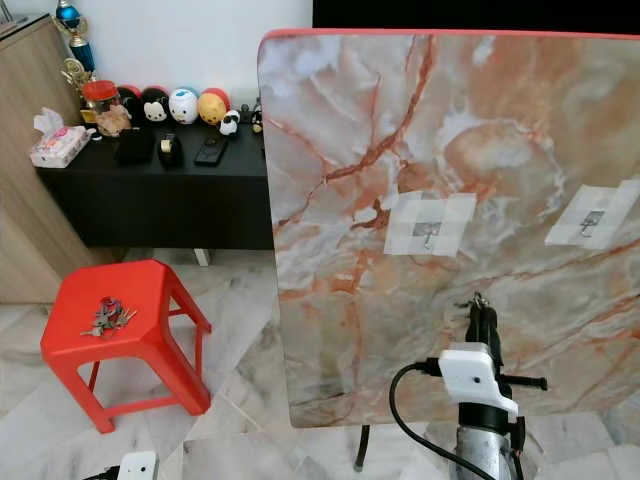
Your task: Hang keys on a hook
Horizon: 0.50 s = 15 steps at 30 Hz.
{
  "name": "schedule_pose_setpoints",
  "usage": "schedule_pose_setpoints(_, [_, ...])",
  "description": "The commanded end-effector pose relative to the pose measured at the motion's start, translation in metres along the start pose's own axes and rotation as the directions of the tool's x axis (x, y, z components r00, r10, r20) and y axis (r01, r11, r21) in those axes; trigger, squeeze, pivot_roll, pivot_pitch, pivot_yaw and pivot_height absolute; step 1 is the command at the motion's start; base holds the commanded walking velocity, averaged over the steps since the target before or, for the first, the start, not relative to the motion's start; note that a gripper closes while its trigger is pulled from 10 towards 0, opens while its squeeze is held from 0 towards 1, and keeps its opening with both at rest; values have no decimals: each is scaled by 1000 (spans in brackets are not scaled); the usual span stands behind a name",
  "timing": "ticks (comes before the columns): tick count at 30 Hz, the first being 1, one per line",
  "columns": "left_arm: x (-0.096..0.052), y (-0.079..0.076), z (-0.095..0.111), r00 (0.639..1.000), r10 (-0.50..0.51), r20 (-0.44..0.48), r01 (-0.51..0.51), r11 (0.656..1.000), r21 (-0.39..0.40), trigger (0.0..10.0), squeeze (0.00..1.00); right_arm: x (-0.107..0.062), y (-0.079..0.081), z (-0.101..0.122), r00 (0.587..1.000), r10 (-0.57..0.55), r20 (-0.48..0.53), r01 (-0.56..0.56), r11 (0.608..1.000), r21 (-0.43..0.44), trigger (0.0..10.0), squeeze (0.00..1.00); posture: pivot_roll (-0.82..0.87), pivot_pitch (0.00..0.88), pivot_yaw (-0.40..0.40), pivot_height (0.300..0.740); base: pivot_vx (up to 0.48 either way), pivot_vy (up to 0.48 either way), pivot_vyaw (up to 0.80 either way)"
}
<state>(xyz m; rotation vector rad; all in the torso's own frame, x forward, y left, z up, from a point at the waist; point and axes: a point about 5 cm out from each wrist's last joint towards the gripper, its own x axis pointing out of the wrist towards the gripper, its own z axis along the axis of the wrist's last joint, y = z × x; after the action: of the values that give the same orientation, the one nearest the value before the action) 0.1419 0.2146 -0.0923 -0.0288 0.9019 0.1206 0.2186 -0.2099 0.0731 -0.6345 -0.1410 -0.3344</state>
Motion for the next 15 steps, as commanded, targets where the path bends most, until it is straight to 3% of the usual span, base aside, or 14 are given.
schedule_pose_setpoints(1, [0, -1, -1, 1000, 0, 3, 0, 1000, -5, 10000, 0, 9, -2, 13, 998, -12, 58, 13, 1000, -22, 10000, 0, -54, 0, -53, 740, 0, 0, 0])
schedule_pose_setpoints(8, [0, -3, -1, 1000, 2, 5, -2, 1000, -13, 10000, 0, 28, 7, 22, 995, -14, 98, 20, 998, -58, 10000, 0, -52, 0, -56, 740, 0, 0, 0])
schedule_pose_setpoints(15, [1, -6, 2, 1000, 1, 22, -1, 1000, -19, 10000, 0, 34, 10, 31, 990, 6, 144, 6, 997, -77, 10000, 0, -48, 0, -61, 740, 0, 0, 0])
